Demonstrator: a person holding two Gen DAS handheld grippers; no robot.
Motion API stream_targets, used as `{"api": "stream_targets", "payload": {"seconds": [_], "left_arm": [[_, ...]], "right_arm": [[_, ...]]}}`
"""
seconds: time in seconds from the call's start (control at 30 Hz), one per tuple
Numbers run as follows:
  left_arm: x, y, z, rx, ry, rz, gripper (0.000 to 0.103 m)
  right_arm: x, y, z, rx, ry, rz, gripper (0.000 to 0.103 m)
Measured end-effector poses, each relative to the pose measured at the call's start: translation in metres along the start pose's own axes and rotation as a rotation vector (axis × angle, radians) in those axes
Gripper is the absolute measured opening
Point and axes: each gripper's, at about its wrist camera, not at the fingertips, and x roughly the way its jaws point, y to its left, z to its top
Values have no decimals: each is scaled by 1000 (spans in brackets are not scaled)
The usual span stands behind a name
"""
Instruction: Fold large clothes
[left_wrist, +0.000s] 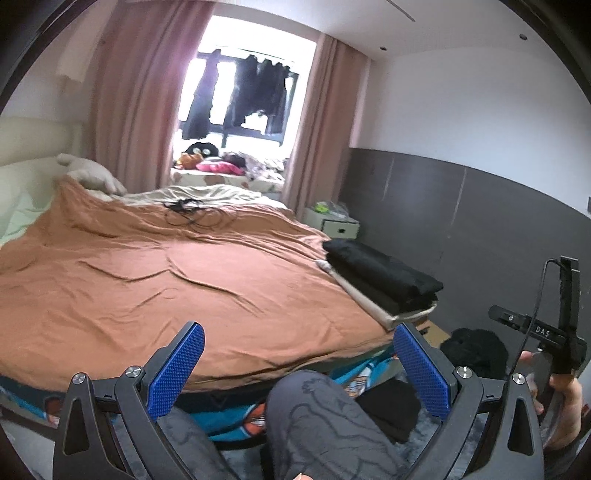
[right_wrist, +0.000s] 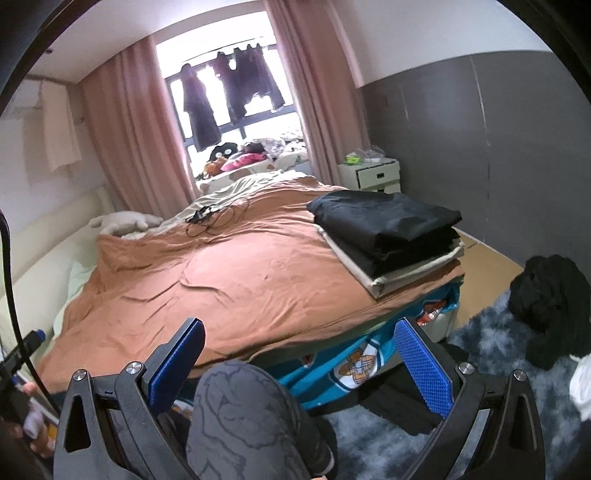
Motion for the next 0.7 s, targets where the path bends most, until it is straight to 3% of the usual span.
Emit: {"api": "stream_targets", "payload": {"seconds": [0.4, 0.7], "left_arm": [[-24, 9, -26, -4, -38, 94, 103], [-37, 9, -32, -9, -61, 111, 103]], "right_arm": [[1, 35, -30, -87, 13, 18, 103], [9, 36, -44, -96, 41, 17, 103]]}}
